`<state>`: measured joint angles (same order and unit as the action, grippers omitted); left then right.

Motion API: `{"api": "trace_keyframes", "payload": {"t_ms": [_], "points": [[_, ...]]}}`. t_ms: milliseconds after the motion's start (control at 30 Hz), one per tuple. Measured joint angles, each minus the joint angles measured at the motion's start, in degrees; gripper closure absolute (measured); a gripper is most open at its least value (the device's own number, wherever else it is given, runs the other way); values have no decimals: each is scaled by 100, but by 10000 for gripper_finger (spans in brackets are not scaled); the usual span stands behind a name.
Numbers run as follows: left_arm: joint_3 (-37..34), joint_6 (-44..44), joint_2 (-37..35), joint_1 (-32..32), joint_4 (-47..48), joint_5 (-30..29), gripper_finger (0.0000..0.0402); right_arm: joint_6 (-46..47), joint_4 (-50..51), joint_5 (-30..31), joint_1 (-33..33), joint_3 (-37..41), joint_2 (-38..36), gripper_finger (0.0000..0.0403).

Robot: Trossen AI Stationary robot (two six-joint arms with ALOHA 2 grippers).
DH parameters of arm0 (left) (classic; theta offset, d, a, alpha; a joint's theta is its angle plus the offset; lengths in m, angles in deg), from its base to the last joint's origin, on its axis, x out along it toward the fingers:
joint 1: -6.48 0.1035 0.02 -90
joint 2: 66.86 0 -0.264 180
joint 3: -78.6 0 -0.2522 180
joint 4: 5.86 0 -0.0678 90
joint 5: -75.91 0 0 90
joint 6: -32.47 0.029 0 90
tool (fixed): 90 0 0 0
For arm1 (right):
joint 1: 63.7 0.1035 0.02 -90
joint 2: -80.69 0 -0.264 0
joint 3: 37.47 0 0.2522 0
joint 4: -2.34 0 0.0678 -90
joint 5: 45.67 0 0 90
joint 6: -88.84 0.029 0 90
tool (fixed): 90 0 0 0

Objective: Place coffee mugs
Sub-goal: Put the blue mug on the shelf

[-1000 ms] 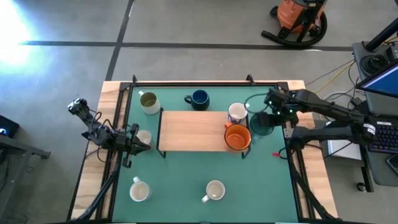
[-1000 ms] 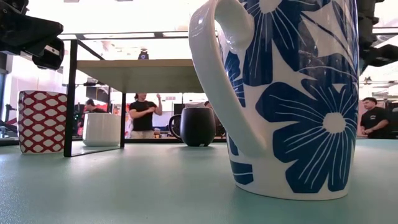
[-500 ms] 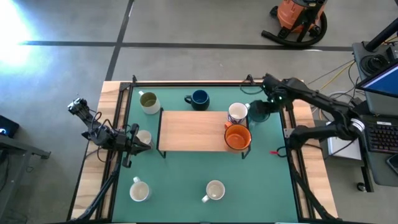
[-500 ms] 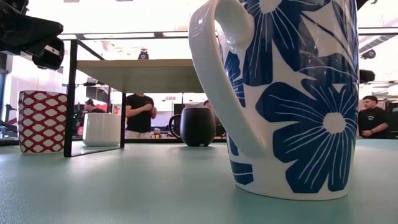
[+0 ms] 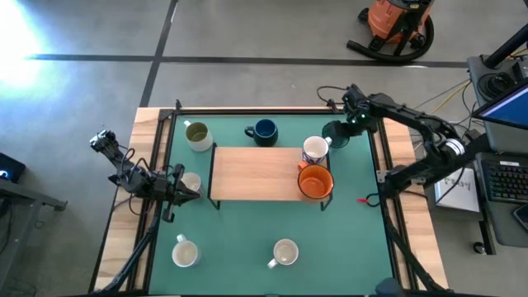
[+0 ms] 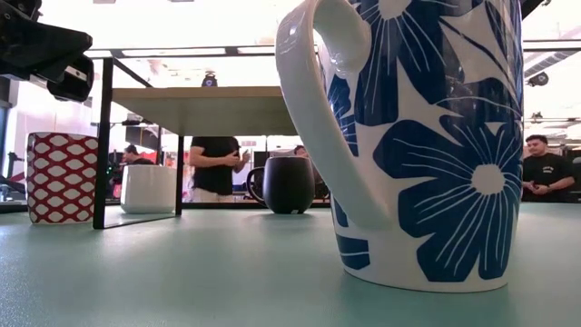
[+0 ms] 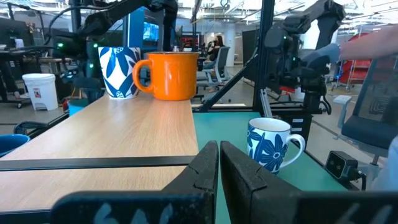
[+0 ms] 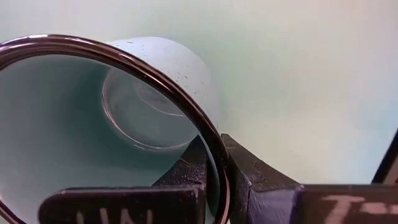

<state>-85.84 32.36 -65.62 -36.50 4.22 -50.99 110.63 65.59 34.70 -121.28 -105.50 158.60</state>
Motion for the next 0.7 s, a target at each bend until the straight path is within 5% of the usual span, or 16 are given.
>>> {"api": "trace_keyframes", "payload": {"t_ms": [700], "points": [[0, 1, -1, 2, 0, -2, 402, -2648, 770, 78, 395, -2840, 2240, 390]]}}
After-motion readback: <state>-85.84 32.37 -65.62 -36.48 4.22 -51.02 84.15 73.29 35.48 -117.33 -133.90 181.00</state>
